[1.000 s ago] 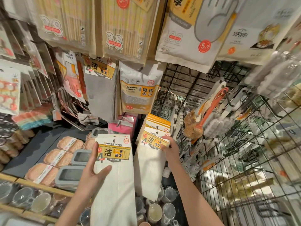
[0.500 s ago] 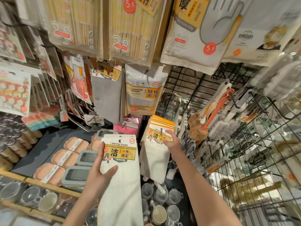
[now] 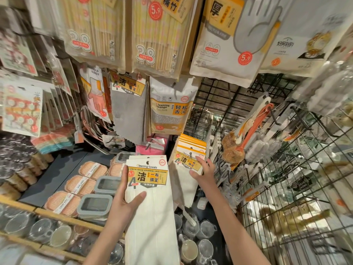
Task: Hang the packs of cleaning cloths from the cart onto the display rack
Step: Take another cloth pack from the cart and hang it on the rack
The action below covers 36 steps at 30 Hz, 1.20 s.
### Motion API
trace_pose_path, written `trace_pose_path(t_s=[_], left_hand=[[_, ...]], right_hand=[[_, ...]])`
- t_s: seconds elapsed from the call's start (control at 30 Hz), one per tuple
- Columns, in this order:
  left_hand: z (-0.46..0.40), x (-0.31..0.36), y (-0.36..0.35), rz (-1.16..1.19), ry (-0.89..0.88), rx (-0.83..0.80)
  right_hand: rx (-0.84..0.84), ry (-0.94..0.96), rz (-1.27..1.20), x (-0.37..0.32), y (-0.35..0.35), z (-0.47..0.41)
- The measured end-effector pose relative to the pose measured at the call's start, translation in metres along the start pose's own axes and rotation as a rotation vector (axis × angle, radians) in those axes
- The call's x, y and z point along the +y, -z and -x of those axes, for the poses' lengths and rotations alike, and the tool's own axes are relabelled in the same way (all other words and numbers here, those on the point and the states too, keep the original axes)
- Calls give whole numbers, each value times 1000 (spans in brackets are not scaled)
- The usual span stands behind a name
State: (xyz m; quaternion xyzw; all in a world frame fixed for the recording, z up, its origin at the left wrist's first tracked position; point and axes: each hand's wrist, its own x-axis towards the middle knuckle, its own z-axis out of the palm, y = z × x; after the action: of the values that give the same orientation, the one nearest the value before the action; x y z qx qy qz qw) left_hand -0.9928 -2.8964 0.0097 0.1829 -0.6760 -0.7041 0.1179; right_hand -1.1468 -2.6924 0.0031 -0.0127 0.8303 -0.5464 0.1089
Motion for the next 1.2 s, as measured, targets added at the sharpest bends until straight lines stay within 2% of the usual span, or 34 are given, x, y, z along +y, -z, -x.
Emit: trace_pose_path(t_s=[0.1, 0.23, 0.4, 0.6, 0.77, 0.93, 1.2], left_hand=[[-1, -3, -2, 55, 23, -28], [0, -8, -7, 129, 43, -54], [7, -8, -10, 80, 18, -67], [8, -7, -12, 109, 35, -25], [8, -10, -11, 191, 64, -27], [7, -10, -12, 173, 72, -36], [3, -6, -7, 121, 81, -31]], right_hand=[[-53, 85, -11, -8, -11, 20], [-142, 61, -129, -22, -30, 34], [-201, 152, -132, -26, -44, 49], [-208, 202, -169, -25, -50, 62], [-214, 190, -134, -26, -47, 68], [-218, 166, -91, -22, -44, 63], [-155, 142, -259, -19, -37, 60]])
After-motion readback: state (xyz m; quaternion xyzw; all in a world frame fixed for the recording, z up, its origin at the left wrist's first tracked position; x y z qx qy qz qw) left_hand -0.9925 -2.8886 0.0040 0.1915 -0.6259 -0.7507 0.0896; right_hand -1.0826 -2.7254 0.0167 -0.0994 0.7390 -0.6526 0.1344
